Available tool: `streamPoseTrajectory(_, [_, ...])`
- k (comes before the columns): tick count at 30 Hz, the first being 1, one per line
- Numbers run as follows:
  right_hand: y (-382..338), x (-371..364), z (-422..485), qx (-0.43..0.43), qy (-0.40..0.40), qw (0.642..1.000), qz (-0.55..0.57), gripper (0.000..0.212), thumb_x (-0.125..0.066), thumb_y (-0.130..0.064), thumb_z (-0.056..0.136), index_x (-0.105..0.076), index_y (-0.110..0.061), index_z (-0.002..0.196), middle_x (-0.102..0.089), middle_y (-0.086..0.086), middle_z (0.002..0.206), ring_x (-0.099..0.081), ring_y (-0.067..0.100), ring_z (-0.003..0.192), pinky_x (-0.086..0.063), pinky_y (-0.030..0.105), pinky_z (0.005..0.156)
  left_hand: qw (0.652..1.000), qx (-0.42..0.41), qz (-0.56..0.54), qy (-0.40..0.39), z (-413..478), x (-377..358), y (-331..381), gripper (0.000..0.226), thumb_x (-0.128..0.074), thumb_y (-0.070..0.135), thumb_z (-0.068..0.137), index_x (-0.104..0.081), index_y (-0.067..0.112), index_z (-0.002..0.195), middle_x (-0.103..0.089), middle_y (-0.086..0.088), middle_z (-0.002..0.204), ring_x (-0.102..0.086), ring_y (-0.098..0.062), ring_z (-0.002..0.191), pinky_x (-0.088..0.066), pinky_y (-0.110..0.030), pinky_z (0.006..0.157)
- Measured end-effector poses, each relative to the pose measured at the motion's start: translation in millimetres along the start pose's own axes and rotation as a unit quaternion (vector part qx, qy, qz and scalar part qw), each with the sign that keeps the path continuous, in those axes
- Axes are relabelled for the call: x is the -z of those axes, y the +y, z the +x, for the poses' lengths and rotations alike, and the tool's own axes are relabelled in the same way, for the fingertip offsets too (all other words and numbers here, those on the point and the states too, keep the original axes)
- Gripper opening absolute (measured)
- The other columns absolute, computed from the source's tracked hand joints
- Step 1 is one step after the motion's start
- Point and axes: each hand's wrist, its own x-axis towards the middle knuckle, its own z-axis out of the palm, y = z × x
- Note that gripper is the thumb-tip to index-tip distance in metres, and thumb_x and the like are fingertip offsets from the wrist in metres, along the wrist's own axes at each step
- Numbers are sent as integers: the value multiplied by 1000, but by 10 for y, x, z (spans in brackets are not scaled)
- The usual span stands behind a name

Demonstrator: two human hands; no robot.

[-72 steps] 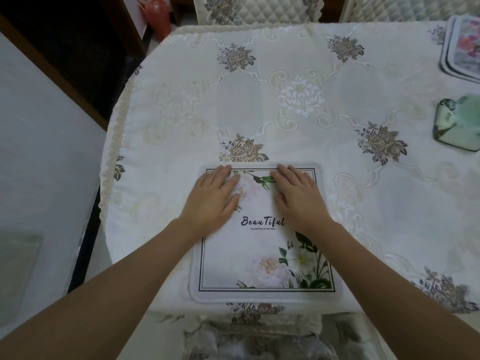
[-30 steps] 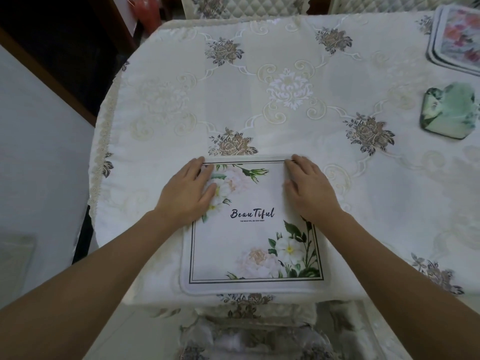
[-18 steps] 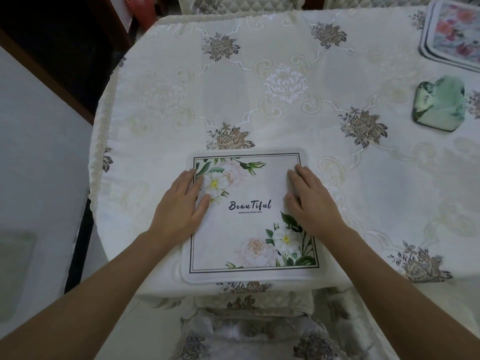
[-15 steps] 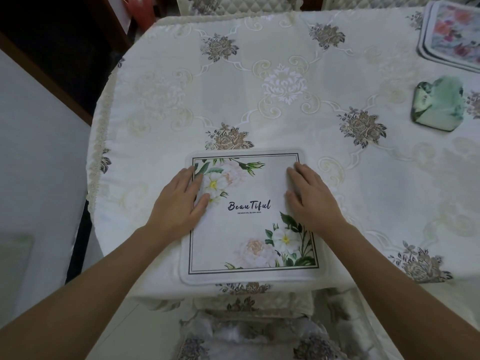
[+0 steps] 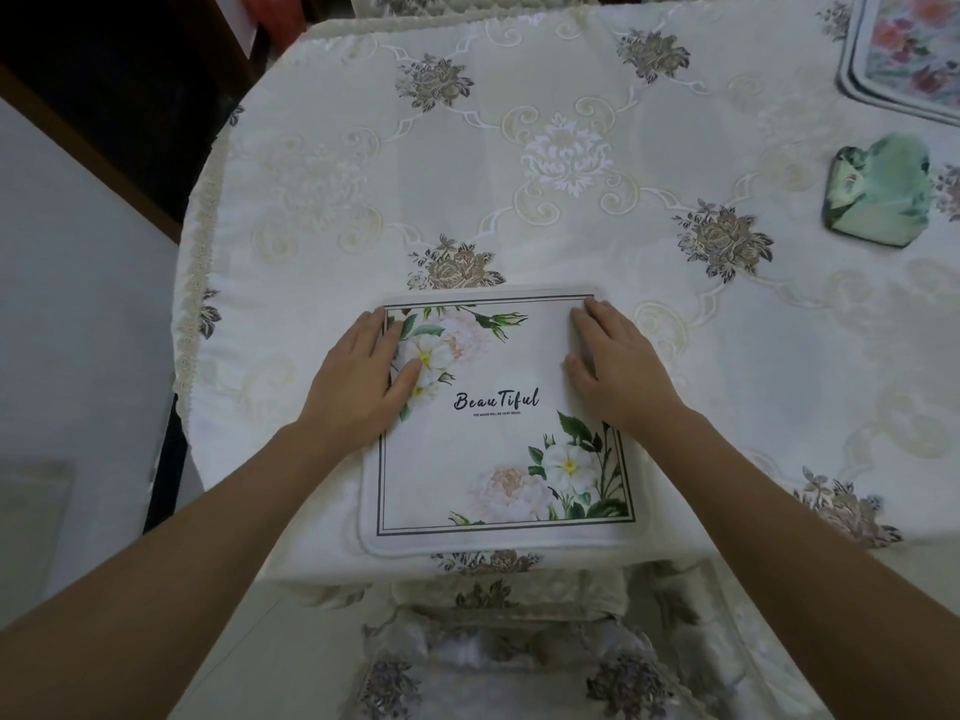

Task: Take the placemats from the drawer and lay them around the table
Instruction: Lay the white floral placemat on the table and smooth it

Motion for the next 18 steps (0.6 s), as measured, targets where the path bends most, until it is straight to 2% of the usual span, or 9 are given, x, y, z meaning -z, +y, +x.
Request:
streamPoseTrajectory(8, [-59,-209,-1003,-5,13,999,41,54,-46,-30,102,-34,-13,151,-27,4,160,-19,22,149,-20,40,122,1000,-4,-29,-10,-784,-156,106,70,-23,55,101,-24,14,157,-12,-6,167,-8,-19,153,-12,-39,125])
streamPoseTrajectory(15, [-230,-275,-1748,-44,-1,997,62,54,-47,-30,102,-34,-15,152,-24,1,161,-17,18,149,-19,39,122,998,11,-54,-20,-1469,-257,256,68,-26,53,101,-32,11,154,-17,-8,166,-13,-21,153,-17,-41,124])
streamPoseTrajectory(18, [-314,-269,-1945,-57,3,997,53,53,-46,-30,102,-35,-16,152,-25,0,161,-19,16,148,-21,36,121,998,7,-51,-24,-1737,-295,304,70,-21,56,100,-33,12,154,-19,-8,165,-14,-22,153,-18,-42,123])
